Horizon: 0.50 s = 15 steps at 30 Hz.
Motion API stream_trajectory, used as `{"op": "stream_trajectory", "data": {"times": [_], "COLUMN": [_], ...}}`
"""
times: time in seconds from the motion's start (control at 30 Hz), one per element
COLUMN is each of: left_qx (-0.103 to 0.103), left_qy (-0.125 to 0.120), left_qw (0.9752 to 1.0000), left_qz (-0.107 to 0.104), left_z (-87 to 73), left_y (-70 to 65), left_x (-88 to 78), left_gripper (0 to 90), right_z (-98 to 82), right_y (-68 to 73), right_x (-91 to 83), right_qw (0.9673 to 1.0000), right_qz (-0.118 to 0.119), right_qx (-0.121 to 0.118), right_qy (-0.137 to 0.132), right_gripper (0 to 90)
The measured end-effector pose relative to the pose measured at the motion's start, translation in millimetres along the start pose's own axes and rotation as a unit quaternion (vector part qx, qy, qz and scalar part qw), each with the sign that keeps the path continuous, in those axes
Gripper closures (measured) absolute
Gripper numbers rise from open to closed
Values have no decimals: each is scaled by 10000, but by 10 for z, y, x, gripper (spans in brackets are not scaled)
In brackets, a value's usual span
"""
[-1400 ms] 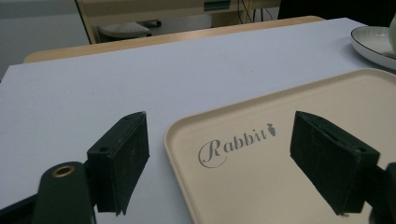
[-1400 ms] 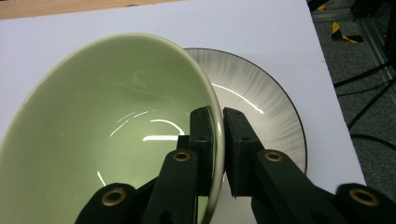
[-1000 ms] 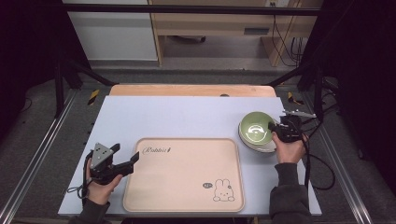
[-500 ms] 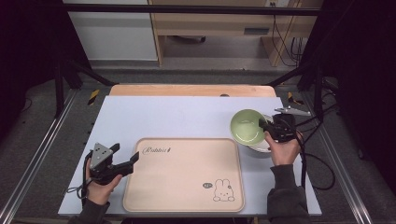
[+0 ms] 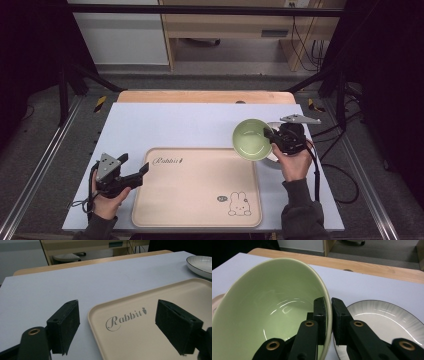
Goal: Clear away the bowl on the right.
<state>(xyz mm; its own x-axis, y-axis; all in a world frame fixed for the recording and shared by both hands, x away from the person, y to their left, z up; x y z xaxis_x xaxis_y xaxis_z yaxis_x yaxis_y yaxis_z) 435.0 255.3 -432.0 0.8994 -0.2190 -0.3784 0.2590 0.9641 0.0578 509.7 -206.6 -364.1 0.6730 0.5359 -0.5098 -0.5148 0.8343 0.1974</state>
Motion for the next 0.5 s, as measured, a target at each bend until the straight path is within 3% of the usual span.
{"op": "stream_trajectory", "data": {"times": [0.3,0.5], "left_qx": [-11,-7], "left_qy": [-15,-27], "left_qw": [10000,10000], "left_qz": [0,-6], "left_z": [5,8], "left_y": [-5,-9], "left_x": [-5,-8], "left_gripper": [193,193], "right_z": [22,24], "right_y": [281,406], "right_x": [76,113], "right_qw": [9984,9970], "right_qz": [491,668], "right_qx": [-239,-339], "right_qy": [128,170], "right_gripper": [831,831]}}
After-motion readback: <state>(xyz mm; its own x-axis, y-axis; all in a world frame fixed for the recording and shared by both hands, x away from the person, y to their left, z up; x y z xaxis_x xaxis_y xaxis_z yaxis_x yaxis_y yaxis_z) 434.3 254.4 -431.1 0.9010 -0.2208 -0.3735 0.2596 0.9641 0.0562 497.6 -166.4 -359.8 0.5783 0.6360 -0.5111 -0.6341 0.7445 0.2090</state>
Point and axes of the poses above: each handheld gripper's, and its own axes: x roughly forward along the jaws, z roughly out of its top, y roughly to its left, the point moved 2 cm from there along x, roughly forward along the jaws, and after that the axes turned 11 degrees about z, right-handed, at the moved point
